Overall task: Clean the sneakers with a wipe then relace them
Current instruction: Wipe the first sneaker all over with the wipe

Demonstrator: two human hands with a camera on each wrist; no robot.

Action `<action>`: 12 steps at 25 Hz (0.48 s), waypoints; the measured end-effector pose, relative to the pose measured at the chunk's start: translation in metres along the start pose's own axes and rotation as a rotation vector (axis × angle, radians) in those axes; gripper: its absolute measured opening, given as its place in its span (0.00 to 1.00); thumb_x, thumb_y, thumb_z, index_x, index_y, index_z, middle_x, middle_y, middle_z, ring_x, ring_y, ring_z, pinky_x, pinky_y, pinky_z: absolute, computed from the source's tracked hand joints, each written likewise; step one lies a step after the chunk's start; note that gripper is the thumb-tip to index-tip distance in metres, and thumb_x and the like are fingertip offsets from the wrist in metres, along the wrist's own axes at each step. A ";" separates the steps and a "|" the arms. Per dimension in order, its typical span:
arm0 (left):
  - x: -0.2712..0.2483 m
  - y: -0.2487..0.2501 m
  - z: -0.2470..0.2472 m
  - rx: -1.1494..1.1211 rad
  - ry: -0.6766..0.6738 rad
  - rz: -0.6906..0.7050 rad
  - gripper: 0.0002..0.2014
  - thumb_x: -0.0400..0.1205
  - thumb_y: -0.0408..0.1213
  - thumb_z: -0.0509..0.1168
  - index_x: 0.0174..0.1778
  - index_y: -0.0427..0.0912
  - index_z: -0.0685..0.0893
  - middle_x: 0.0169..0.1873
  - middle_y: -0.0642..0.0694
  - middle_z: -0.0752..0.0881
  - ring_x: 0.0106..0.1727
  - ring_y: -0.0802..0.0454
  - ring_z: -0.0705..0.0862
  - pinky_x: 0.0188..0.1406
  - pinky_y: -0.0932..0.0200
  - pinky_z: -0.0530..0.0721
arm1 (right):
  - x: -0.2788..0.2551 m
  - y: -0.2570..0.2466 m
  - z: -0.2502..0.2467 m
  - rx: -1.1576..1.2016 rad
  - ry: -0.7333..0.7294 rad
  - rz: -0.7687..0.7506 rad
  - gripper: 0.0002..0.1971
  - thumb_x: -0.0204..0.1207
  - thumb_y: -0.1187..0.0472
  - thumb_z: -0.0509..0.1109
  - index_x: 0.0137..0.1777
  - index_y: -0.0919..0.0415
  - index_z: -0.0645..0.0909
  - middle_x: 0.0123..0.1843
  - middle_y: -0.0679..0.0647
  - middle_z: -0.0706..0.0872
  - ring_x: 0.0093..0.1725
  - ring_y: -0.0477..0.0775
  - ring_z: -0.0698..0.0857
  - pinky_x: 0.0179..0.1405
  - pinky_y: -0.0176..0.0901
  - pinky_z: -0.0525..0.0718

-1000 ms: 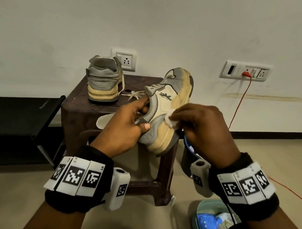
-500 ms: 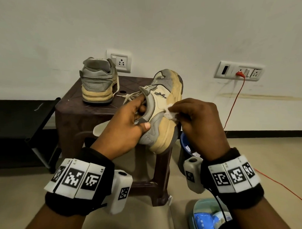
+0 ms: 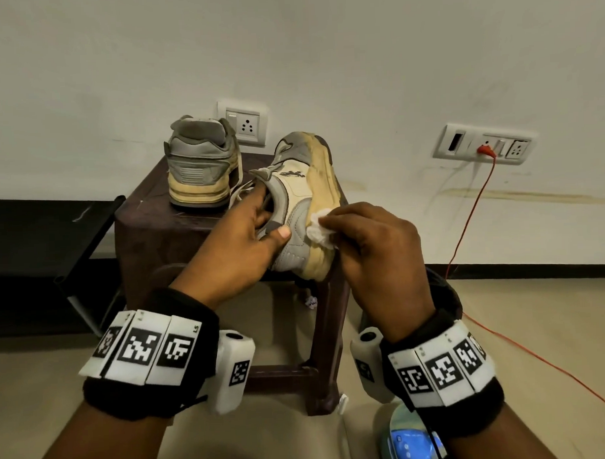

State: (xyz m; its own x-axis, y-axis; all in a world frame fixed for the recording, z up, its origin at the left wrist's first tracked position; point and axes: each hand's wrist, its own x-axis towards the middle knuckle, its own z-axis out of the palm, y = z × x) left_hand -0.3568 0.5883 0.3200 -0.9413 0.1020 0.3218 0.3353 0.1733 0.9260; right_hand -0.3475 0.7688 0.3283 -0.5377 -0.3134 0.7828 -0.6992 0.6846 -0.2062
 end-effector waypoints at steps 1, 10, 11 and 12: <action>-0.001 -0.002 -0.003 0.044 -0.049 0.001 0.33 0.80 0.28 0.66 0.78 0.57 0.64 0.71 0.60 0.77 0.71 0.65 0.76 0.74 0.52 0.75 | 0.001 -0.001 0.001 0.010 0.007 0.016 0.10 0.68 0.71 0.75 0.50 0.64 0.88 0.47 0.58 0.90 0.46 0.57 0.88 0.46 0.51 0.88; -0.004 -0.005 -0.010 0.275 -0.142 -0.005 0.48 0.70 0.27 0.73 0.80 0.65 0.58 0.71 0.60 0.78 0.72 0.61 0.76 0.72 0.47 0.76 | 0.009 0.016 0.010 0.020 -0.004 0.081 0.10 0.70 0.70 0.74 0.51 0.63 0.88 0.48 0.58 0.90 0.46 0.57 0.87 0.44 0.55 0.88; -0.005 -0.003 -0.010 0.248 -0.116 -0.008 0.46 0.70 0.24 0.74 0.78 0.62 0.63 0.69 0.60 0.80 0.70 0.63 0.78 0.72 0.48 0.77 | 0.007 0.014 0.006 0.009 -0.032 0.058 0.10 0.70 0.70 0.74 0.51 0.63 0.88 0.48 0.58 0.90 0.46 0.57 0.87 0.45 0.56 0.88; -0.005 -0.001 -0.010 0.225 -0.086 -0.012 0.44 0.69 0.22 0.74 0.77 0.59 0.67 0.66 0.60 0.82 0.68 0.65 0.79 0.71 0.50 0.78 | 0.004 0.010 0.002 -0.005 -0.074 0.022 0.11 0.70 0.70 0.74 0.52 0.62 0.88 0.49 0.58 0.90 0.47 0.58 0.87 0.46 0.55 0.87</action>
State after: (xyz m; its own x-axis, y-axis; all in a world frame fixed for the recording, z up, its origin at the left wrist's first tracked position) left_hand -0.3527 0.5777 0.3198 -0.9418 0.1803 0.2837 0.3332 0.3883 0.8592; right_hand -0.3580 0.7731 0.3284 -0.5863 -0.3456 0.7327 -0.6847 0.6948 -0.2202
